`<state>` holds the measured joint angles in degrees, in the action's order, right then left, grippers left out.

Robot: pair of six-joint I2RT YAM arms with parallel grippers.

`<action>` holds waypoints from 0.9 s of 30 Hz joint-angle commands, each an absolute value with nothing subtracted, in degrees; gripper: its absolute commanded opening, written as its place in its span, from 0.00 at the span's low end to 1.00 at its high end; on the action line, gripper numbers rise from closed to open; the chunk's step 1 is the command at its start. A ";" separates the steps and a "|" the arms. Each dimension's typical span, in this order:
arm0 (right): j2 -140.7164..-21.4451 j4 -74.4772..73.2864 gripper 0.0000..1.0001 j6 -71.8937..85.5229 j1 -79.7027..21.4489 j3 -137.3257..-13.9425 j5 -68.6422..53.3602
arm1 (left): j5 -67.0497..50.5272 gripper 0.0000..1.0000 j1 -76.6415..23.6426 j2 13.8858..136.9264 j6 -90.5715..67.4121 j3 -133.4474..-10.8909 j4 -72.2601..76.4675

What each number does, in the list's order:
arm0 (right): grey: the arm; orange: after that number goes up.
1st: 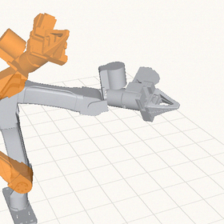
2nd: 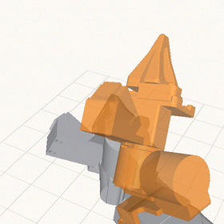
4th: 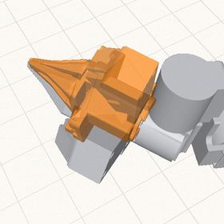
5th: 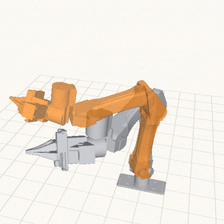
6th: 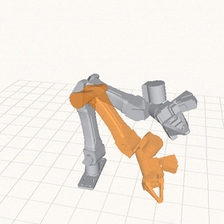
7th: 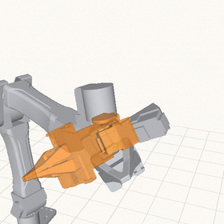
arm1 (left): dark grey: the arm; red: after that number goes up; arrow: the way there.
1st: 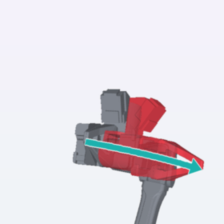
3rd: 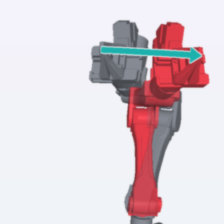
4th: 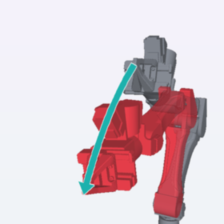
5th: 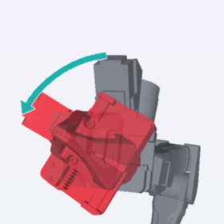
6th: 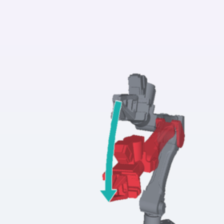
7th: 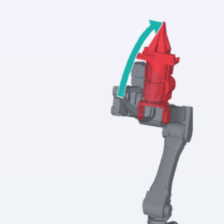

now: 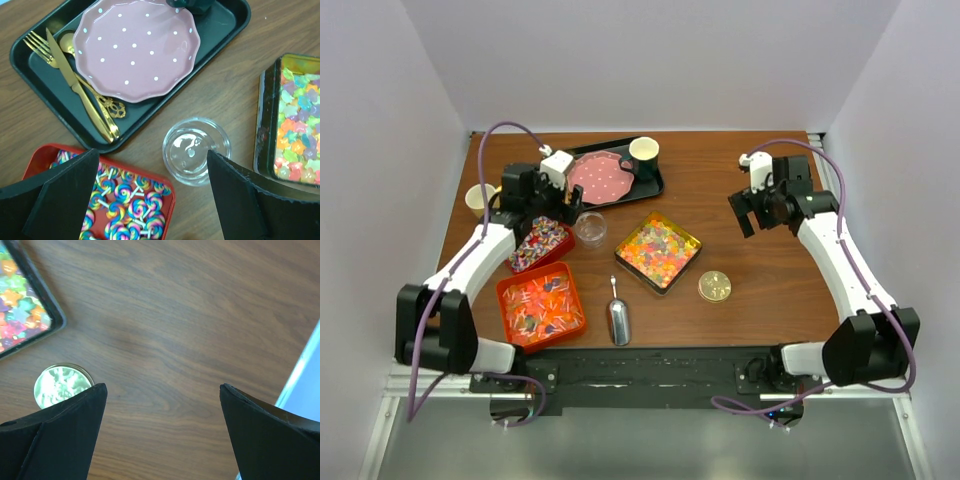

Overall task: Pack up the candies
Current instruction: Move the storage box to the center of the board.

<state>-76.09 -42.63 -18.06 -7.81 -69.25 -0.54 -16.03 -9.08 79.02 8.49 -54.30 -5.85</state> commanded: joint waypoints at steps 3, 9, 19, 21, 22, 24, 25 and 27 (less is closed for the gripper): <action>-80.85 -38.86 0.99 -25.94 -8.69 -72.59 -17.73 | -17.06 0.93 -9.32 83.14 8.34 -61.08 -4.13; -92.98 -38.59 0.86 -24.70 -13.60 -79.18 -24.36 | -14.42 0.92 -9.32 81.30 14.14 -60.30 -6.50; -110.82 -38.14 0.79 -25.40 -18.28 -90.34 -11.59 | -13.45 0.91 -9.23 76.82 19.50 -55.03 -7.03; -111.44 -36.75 0.79 -26.54 -18.19 -90.70 -12.57 | -12.58 0.91 -9.23 76.73 20.30 -54.93 -7.03; -111.62 -36.30 0.79 -26.72 -18.28 -90.96 -12.74 | -12.22 0.91 -9.23 76.73 20.74 -55.02 -7.12; -112.84 -37.52 0.78 -27.51 -18.28 -92.54 -14.58 | -11.87 0.91 -9.14 77.17 21.00 -55.46 -7.56; -113.11 -38.83 0.78 -27.42 -18.37 -93.77 -15.29 | -11.95 0.91 -9.23 77.60 21.35 -55.89 -7.99; -112.42 -39.03 0.78 -26.90 -18.28 -94.22 -17.56 | -11.61 0.91 -9.14 77.96 21.71 -56.34 -8.17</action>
